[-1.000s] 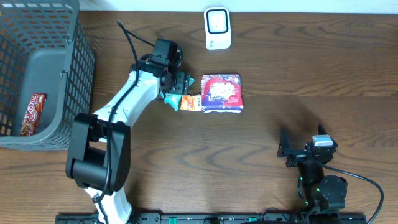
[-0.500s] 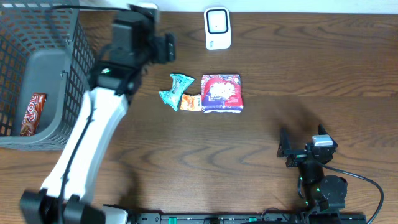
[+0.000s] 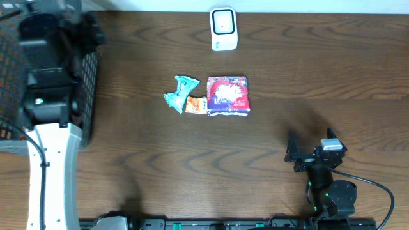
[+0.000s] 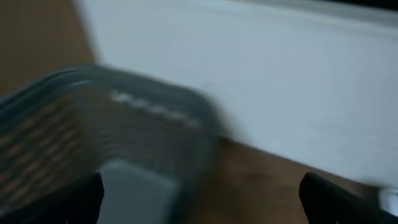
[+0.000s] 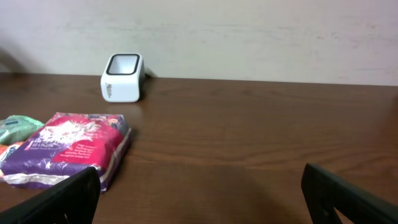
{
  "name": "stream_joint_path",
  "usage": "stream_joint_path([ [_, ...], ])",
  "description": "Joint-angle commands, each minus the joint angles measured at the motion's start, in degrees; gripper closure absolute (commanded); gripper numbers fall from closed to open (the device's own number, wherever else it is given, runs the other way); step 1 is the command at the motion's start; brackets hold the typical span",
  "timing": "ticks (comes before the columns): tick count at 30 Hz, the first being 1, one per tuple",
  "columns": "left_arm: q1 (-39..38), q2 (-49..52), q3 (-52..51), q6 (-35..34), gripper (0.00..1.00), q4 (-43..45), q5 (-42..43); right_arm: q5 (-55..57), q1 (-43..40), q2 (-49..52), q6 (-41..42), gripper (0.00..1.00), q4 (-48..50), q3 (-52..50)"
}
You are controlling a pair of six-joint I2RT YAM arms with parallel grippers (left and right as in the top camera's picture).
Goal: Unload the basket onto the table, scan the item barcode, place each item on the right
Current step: 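Move the left gripper back into the grey basket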
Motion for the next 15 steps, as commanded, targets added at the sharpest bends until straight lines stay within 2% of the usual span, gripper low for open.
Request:
stream_joint_path([
  [1,6.01,-0.28,1.42,-0.07,0.0,-1.92,-5.03,0.46,0.48,-0.22,-0.85,0.01,-0.26,-0.04],
  [15,19.21,-0.42,1.42,-0.04,0.0,-5.49,-5.01,0.46,0.48,-0.22,-0.85,0.01,-0.28,-0.04],
])
